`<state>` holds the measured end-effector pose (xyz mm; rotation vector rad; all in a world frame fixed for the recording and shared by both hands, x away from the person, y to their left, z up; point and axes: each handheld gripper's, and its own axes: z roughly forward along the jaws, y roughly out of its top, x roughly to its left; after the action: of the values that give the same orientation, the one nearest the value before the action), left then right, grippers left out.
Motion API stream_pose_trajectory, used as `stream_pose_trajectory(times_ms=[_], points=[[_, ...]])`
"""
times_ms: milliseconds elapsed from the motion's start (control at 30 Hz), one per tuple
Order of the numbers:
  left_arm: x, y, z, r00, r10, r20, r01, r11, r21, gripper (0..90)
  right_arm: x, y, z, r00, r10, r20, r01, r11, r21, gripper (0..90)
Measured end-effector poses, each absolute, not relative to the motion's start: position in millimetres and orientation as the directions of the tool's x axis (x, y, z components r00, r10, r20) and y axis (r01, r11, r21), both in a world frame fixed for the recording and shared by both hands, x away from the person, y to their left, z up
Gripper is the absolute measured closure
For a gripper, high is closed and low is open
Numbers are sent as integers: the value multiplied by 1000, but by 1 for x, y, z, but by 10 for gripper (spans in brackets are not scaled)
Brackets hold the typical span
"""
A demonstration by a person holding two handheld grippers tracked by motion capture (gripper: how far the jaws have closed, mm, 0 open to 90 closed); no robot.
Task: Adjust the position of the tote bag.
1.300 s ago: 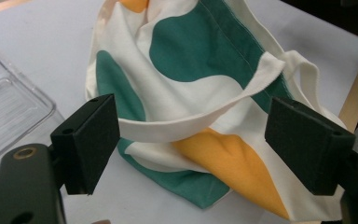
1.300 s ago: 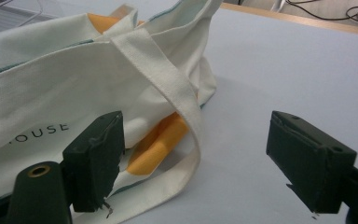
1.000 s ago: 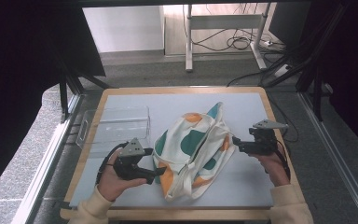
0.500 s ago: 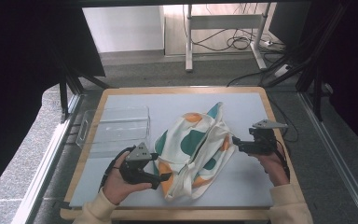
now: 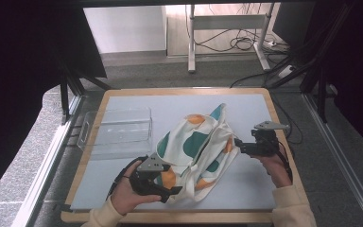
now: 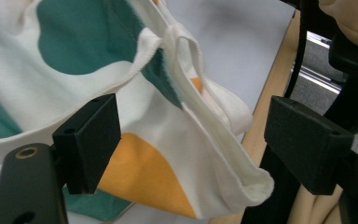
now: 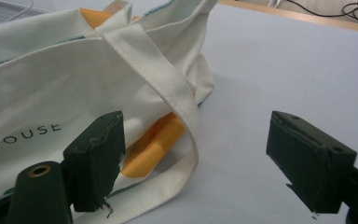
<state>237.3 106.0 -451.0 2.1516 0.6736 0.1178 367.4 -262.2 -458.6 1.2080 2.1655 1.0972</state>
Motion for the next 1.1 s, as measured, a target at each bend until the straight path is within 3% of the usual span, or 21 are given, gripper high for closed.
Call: stream_pose_trajectory(times_ms=[500, 633, 800, 1100], points=[[234, 84, -477, 856, 496, -148, 442, -553, 707, 210, 368, -263, -460, -516, 856, 13, 521, 302, 798, 195], [234, 83, -483, 856, 501, -127, 441, -580, 685, 332, 368, -264, -460, -513, 858, 14, 524, 300, 797, 195], [235, 90, -485, 858, 494, -138, 444, -579, 684, 420, 368, -264, -460, -510, 860, 14, 528, 300, 795, 195], [239, 95, -488, 851, 496, -170, 468, -572, 673, 719, 369, -265, -460, -507, 862, 13, 529, 299, 794, 196]])
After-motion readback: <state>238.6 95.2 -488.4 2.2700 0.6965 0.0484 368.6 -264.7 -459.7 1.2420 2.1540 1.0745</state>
